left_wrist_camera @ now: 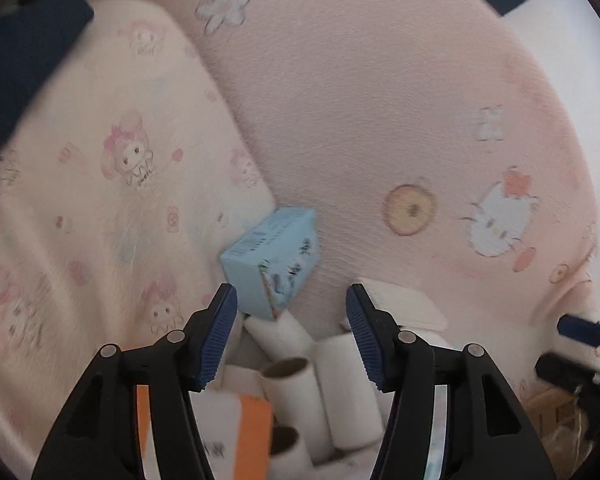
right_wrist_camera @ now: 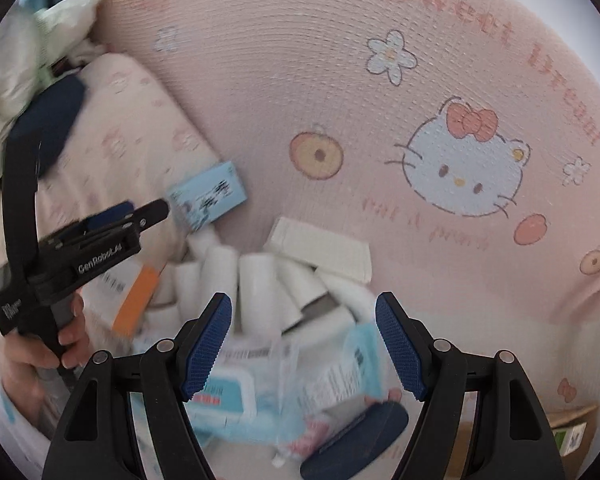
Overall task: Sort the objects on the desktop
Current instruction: 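Close both grippers on the light blue tea box from opposite sides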
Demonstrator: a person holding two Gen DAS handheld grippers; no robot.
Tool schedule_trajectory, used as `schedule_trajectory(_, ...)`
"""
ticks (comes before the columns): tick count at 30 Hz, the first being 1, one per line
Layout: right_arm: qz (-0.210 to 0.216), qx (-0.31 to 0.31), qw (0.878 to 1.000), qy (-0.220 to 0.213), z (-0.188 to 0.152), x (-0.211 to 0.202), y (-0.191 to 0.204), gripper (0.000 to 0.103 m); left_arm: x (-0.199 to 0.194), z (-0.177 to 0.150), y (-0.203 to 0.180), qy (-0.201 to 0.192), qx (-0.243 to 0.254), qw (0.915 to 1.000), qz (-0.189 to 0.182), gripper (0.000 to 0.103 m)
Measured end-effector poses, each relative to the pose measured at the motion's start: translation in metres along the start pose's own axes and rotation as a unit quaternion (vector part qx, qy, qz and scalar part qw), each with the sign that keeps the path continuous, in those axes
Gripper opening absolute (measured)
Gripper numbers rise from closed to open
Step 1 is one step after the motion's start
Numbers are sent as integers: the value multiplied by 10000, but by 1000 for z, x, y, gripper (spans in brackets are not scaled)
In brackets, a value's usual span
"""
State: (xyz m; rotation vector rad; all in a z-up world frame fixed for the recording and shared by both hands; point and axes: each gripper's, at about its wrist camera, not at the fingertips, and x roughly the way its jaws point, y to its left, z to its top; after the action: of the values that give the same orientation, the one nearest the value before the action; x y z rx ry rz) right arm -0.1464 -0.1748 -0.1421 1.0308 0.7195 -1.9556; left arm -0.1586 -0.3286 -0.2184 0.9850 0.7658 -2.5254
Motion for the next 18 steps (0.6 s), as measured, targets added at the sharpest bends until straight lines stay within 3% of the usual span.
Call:
schedule_trajectory(3,137,136,9998,94,24,22,-3,73,10,-1,7,46,-134,9997,-180,61)
schedule_trajectory(9,959,183,9949,251,74,80,12,73,29,-10,6,-14,-408,9986,-329,60)
schedule_trajectory(14,1333,550,9887,411,106,125,25,73,43,-13,11,183,-645,9972,-316,50)
schedule_trajectory(18,1762,860,9801,314,123,149,32,73,48,-12,19,186,-858,9960,-137,33)
